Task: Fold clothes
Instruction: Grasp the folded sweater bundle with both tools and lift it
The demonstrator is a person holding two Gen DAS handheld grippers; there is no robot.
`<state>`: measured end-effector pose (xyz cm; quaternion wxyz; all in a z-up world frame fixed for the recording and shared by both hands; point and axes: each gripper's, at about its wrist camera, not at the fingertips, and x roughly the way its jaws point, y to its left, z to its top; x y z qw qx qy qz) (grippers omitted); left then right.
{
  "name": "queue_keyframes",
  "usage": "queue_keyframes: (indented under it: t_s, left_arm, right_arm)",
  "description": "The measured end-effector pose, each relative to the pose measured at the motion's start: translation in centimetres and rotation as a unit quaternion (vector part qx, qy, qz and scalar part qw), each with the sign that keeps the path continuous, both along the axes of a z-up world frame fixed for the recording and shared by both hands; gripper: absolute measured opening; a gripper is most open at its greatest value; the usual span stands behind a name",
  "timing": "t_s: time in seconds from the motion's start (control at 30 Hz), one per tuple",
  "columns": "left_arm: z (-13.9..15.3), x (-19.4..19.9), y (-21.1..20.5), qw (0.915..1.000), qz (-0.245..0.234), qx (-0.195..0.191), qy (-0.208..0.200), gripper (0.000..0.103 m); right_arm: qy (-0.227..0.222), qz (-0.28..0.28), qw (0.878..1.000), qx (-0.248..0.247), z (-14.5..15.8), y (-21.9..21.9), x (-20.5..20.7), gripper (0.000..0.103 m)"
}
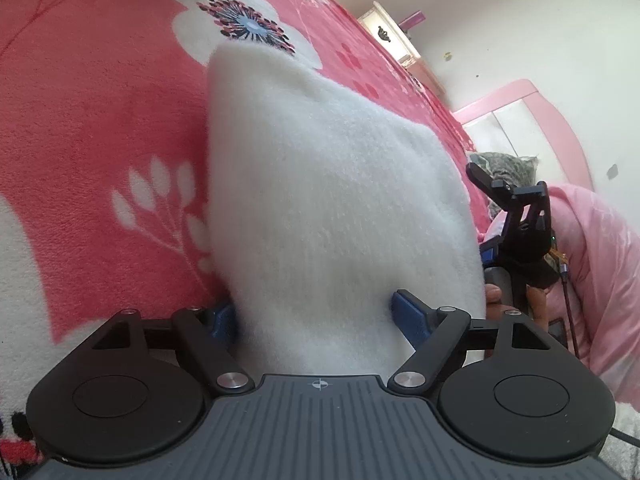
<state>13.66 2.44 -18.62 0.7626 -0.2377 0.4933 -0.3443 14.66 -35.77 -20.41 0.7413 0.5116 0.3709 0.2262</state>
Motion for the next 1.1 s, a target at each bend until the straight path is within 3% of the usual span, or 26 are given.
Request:
queue_keyframes:
  t_s: [0.13, 0.27, 0.33, 0.5, 0.67, 0.9, 1.1]
  left_arm:
    - [0.0, -1.0, 0.0, 0.9999, 0.004, -0.003, -0.009, 0.078]
    - [0.3, -1.1, -0.5, 0.9999, 0.011, 0.004, -0.010, 0.077]
    - [1.2, -1.1, -1.2, 0.9995, 0.012, 0.023, -0.018, 0.072]
    - [4.4, -2.5, -2.5, 0.9966, 0.001, 0.054, -0.062, 0.062]
    - [7.5, -5.5, -1.6, 0.9956, 0.012, 0.041, -0.083, 0.060]
    - [13.1, -10.9, 3.0, 0.9905, 0.073, 0.011, -0.116, 0.060]
    - [19.4, -13.1, 10.1, 0.9756, 0.133, 0.048, -0.168, 0.060]
  right_arm:
    - [-0.016, 0.075, 0.995, -0.065, 1.2, 3.1, -1.2, 0.103]
    - [-0.003, 0.067, 0.997, -0.043, 1.1, 3.2, -3.2, 0.100]
    - [0.025, 0.046, 0.997, -0.055, 0.9, 3.2, -2.9, 0.072]
    - [0.007, 0.024, 0.992, -0.122, 4.4, 5.1, -3.9, 0.060]
    - [-0.027, 0.007, 0.987, -0.160, 8.9, 6.6, -7.3, 0.058]
    - [-0.095, -0.004, 0.982, -0.163, 14.8, 10.1, -12.4, 0.058]
    - [-0.147, 0.015, 0.982, -0.116, 19.0, 16.6, -13.4, 0.058]
